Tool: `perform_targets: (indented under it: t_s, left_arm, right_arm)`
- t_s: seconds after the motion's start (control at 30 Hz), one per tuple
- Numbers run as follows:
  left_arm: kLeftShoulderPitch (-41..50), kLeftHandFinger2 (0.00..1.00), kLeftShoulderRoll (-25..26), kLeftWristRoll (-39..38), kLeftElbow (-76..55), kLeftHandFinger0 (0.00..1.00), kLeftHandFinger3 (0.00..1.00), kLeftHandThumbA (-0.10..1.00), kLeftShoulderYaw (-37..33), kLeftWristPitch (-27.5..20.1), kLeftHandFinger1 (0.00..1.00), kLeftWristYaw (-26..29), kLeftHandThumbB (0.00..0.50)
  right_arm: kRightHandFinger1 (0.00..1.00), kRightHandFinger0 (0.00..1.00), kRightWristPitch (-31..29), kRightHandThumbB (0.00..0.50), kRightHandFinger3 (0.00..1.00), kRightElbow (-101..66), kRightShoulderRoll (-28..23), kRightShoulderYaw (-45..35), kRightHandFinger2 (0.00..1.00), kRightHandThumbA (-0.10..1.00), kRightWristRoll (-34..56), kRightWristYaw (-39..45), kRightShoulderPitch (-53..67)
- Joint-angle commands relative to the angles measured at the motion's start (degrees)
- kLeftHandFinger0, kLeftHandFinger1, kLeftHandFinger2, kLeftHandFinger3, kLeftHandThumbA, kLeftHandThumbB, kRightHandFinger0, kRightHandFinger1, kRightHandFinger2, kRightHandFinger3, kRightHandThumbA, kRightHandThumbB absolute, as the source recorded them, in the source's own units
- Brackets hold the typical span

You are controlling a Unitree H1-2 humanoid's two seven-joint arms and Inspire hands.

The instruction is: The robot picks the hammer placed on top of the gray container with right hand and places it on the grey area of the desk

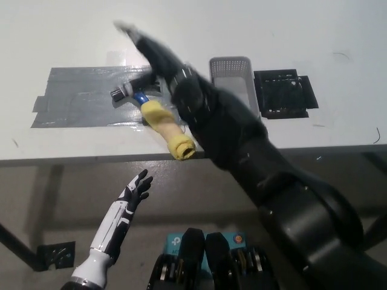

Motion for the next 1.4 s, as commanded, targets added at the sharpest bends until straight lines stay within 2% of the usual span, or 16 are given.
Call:
perform_targets:
  t_s: [0.0, 0.17, 0.37, 0.5, 0.63, 0.77, 0.9, 1.0, 1.07, 1.13, 1.17, 1.2, 1.23, 1.27, 1.33, 1.37]
  left_arm:
    - [-1.13, 1.00, 0.64, -0.20, -0.78, 1.00, 1.00, 1.00, 0.01, -2.08, 1.00, -0.93, 0.089]
    - [-1.92, 1.00, 0.75, -0.35, -1.15, 1.00, 1.00, 1.00, 0.29, -0.67, 1.00, -1.00, 0.101]
    - [-5.24, 1.00, 1.02, -0.43, -0.29, 1.00, 1.00, 1.00, 1.37, -0.21, 1.00, -0.45, 0.132]
    - [-7.50, 1.00, 1.47, -0.34, 0.61, 1.00, 1.00, 1.00, 1.84, -0.41, 1.00, -0.36, 0.119]
    - [-8.86, 1.00, 1.54, -1.06, 1.64, 1.00, 1.00, 1.00, 2.44, -0.49, 1.00, -0.26, 0.117]
    - [-10.15, 1.00, 1.52, -1.38, 2.52, 1.00, 1.00, 1.00, 2.47, -0.54, 1.00, -0.46, 0.123]
    - [-10.93, 1.00, 1.12, -1.16, 3.17, 1.00, 1.00, 1.00, 2.20, -0.64, 1.00, -0.36, 0.128]
    - [-10.82, 1.00, 1.28, -1.51, 3.08, 1.00, 1.00, 1.00, 2.30, -0.53, 1.00, -0.57, 0.131]
    - [-10.63, 1.00, 1.27, -1.57, 2.94, 1.00, 1.00, 1.00, 2.30, -0.31, 1.00, -0.60, 0.131]
    - [-10.24, 1.00, 1.04, -1.57, 2.74, 1.00, 1.00, 1.00, 2.24, -0.03, 1.00, -0.49, 0.129]
    - [-10.08, 1.00, 0.96, -1.52, 2.65, 1.00, 1.00, 1.00, 2.25, 0.02, 1.00, -0.39, 0.129]
    - [-9.91, 1.00, 0.89, -1.55, 3.05, 1.00, 1.00, 1.00, 2.28, -0.32, 1.00, -0.30, 0.138]
    - [-9.79, 1.00, 0.87, -1.65, 3.21, 1.00, 1.00, 1.00, 2.33, -0.52, 1.00, -0.27, 0.140]
    - [-9.33, 1.00, 0.84, -1.82, 3.20, 1.00, 1.00, 1.00, 2.44, -0.65, 1.00, -0.22, 0.141]
    - [-8.49, 1.00, 0.79, -2.10, 2.88, 1.00, 1.00, 1.00, 2.55, -0.39, 1.00, -0.24, 0.127]
    - [-8.05, 1.00, 0.78, -2.22, 2.78, 1.00, 1.00, 1.00, 2.61, -0.44, 1.00, -0.24, 0.123]
  right_arm:
    - [1.00, 1.00, -7.47, 0.500, 1.00, -15.13, -1.42, -1.56, 1.00, 1.00, -0.61, -10.17, -7.10]
    - [1.00, 1.00, -5.03, 0.468, 1.00, -32.18, -6.85, -4.53, 1.00, 1.00, -1.12, -8.80, -4.70]
    - [1.00, 1.00, 0.33, 0.432, 1.00, -57.44, -15.20, -7.17, 1.00, 1.00, 0.17, 0.44, 3.17]
    - [1.00, 1.00, 1.56, 0.368, 1.00, -73.00, -22.76, -8.83, 1.00, 1.00, 0.60, 5.87, 10.12]
    - [1.00, 1.00, 2.10, 0.370, 1.00, -81.23, -26.84, -9.29, 1.00, 1.00, 0.84, 8.60, 14.27]
    - [1.00, 1.00, 5.63, 0.366, 1.00, -93.29, -31.91, -12.23, 1.00, 1.00, 4.50, 11.28, 20.93]
    - [1.00, 1.00, 3.81, 0.332, 1.00, -100.23, -35.83, -15.92, 1.00, 1.00, 4.91, 9.54, 29.28]
    - [1.00, 1.00, 5.46, 0.342, 1.00, -104.80, -35.78, -17.55, 1.00, 1.00, 5.87, 8.40, 35.31]
    - [1.00, 1.00, 4.65, 0.295, 1.00, -106.77, -35.37, -18.24, 1.00, 1.00, 8.04, 6.93, 40.13]
    - [1.00, 1.00, 4.83, 0.278, 1.00, -108.88, -34.22, -18.36, 1.00, 1.00, 9.61, 5.55, 45.27]
    - [1.00, 1.00, 4.38, 0.274, 1.00, -109.27, -33.55, -18.18, 1.00, 1.00, 9.01, 4.97, 46.77]
    - [1.00, 1.00, 2.13, 0.228, 1.00, -109.11, -31.70, -17.45, 1.00, 1.00, 6.51, 3.60, 49.35]
    - [1.00, 1.00, 0.71, 0.218, 1.00, -108.54, -30.49, -16.74, 1.00, 1.00, 5.19, 2.85, 51.14]
    - [1.00, 1.00, 0.73, 0.237, 1.00, -107.95, -28.39, -15.14, 1.00, 1.00, 4.45, 2.62, 55.21]
    - [1.00, 1.00, -0.29, 0.276, 1.00, -105.32, -27.72, -13.69, 1.00, 1.00, 5.11, 2.77, 59.68]
    - [1.00, 1.00, -1.67, 0.267, 1.00, -102.95, -26.99, -12.87, 1.00, 1.00, 4.77, 2.19, 61.72]
